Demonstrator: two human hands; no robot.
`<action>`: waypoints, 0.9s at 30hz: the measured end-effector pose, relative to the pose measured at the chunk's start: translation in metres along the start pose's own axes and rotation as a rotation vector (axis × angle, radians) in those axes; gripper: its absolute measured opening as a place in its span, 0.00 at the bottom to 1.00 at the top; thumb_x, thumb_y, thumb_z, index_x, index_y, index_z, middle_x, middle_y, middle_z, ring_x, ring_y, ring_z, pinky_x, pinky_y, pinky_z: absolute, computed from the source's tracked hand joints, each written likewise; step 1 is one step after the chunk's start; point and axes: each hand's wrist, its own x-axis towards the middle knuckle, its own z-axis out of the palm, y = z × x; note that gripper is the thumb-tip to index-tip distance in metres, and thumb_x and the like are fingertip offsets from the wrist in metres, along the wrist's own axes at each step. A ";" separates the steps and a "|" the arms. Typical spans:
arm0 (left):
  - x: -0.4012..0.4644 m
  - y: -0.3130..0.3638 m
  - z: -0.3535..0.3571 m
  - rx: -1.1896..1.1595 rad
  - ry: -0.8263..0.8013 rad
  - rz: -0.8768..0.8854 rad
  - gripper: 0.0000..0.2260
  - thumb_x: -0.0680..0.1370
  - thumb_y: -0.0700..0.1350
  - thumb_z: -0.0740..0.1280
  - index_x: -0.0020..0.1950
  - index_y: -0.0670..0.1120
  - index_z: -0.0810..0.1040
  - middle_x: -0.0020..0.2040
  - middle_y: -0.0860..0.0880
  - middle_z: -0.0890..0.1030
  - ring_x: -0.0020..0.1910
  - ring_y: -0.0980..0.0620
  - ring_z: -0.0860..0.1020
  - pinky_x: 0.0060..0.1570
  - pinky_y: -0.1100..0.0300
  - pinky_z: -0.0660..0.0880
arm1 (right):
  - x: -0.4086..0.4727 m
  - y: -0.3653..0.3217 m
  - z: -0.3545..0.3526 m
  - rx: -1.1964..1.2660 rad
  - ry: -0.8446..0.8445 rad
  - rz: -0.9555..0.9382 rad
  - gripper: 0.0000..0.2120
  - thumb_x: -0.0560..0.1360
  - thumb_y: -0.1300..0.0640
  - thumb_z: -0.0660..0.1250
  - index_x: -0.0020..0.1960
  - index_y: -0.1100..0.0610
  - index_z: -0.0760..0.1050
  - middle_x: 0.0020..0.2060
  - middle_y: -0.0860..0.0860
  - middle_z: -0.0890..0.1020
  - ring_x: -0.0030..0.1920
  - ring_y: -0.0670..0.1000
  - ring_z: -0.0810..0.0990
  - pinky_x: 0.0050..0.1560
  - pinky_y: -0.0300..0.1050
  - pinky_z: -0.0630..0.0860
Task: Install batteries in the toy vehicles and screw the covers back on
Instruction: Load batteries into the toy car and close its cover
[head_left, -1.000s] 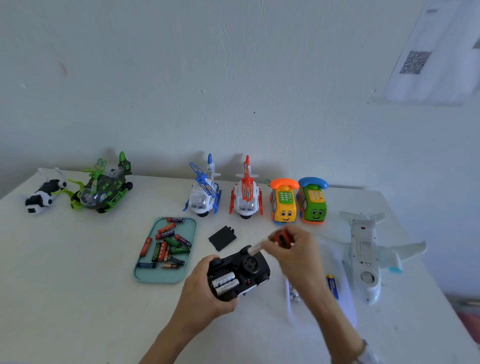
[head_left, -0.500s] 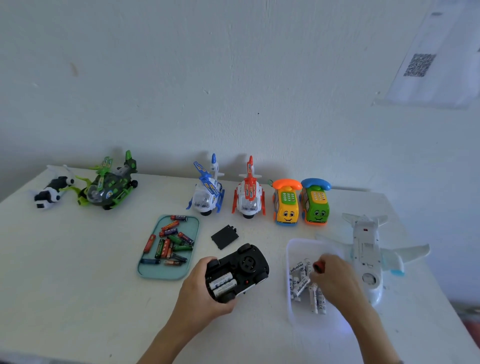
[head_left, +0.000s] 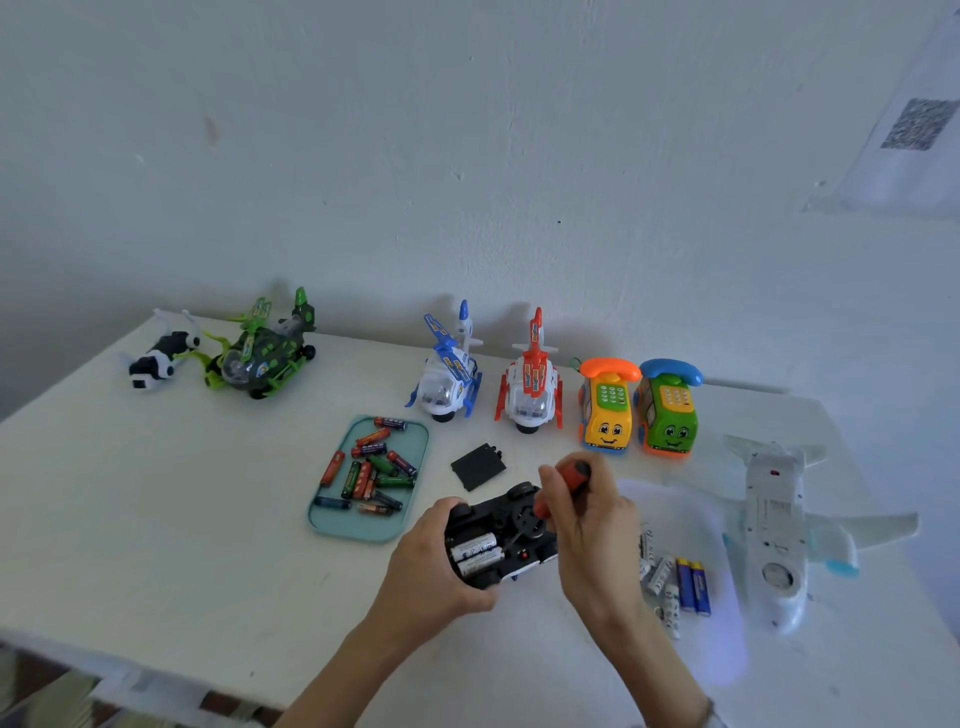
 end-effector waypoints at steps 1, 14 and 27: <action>0.000 0.000 0.000 -0.001 0.000 -0.004 0.29 0.57 0.52 0.75 0.54 0.58 0.70 0.46 0.57 0.78 0.44 0.57 0.79 0.40 0.60 0.79 | -0.001 0.003 0.003 -0.008 0.009 -0.010 0.09 0.76 0.54 0.65 0.44 0.58 0.70 0.29 0.51 0.79 0.31 0.46 0.77 0.29 0.32 0.70; 0.002 -0.005 -0.001 -0.020 -0.026 -0.011 0.30 0.57 0.52 0.76 0.56 0.58 0.70 0.47 0.57 0.79 0.45 0.58 0.79 0.42 0.59 0.80 | 0.012 0.022 0.006 0.168 0.199 0.332 0.10 0.79 0.56 0.63 0.42 0.61 0.71 0.28 0.57 0.80 0.24 0.48 0.73 0.24 0.42 0.71; -0.001 -0.007 0.000 -0.019 -0.001 -0.017 0.30 0.57 0.52 0.75 0.56 0.58 0.70 0.47 0.58 0.78 0.45 0.59 0.78 0.43 0.59 0.78 | 0.022 0.032 -0.009 0.461 0.186 0.600 0.08 0.78 0.58 0.65 0.43 0.62 0.72 0.25 0.56 0.75 0.21 0.46 0.68 0.21 0.38 0.64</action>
